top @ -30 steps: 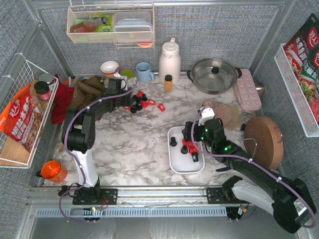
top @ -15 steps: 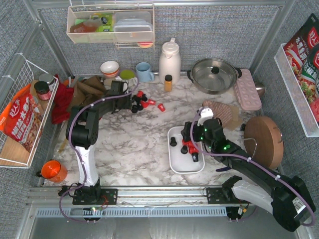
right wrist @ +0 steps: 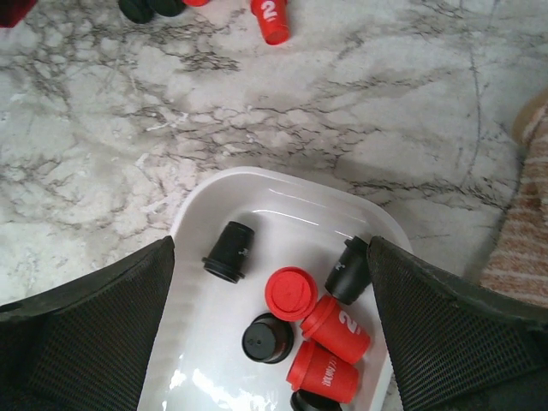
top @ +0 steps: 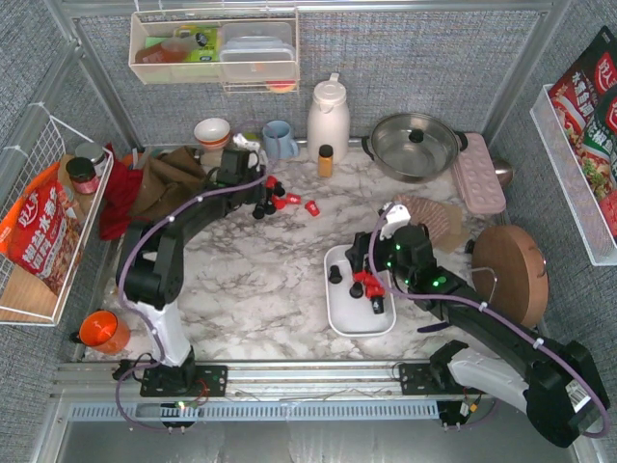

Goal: Mix the coffee capsules in the storage basket

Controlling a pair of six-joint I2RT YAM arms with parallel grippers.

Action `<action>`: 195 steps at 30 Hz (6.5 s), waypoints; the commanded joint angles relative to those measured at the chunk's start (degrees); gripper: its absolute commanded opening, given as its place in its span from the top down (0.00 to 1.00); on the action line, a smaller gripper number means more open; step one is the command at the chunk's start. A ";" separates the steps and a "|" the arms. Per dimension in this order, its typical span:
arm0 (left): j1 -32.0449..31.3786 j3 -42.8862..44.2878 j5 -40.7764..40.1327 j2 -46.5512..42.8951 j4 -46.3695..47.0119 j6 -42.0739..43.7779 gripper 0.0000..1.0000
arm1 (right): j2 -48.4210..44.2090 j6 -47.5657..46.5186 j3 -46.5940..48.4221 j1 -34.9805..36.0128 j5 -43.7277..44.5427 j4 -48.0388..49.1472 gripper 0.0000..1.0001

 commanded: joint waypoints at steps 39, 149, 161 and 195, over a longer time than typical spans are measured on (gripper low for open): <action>-17.38 -44.80 46.49 -32.24 47.49 47.31 0.57 | 13.21 12.99 14.72 9.34 -13.57 8.20 0.30; -2.71 -31.89 13.54 -27.18 46.28 2.00 0.64 | 1.45 0.48 6.11 10.33 6.94 -10.04 0.24; -9.32 -49.58 38.14 -30.98 76.32 27.37 0.68 | 2.25 2.06 8.87 10.60 4.10 -9.99 0.24; -17.36 -48.09 49.54 -31.50 60.41 43.99 0.68 | 7.08 10.42 12.99 11.97 -8.93 6.71 0.39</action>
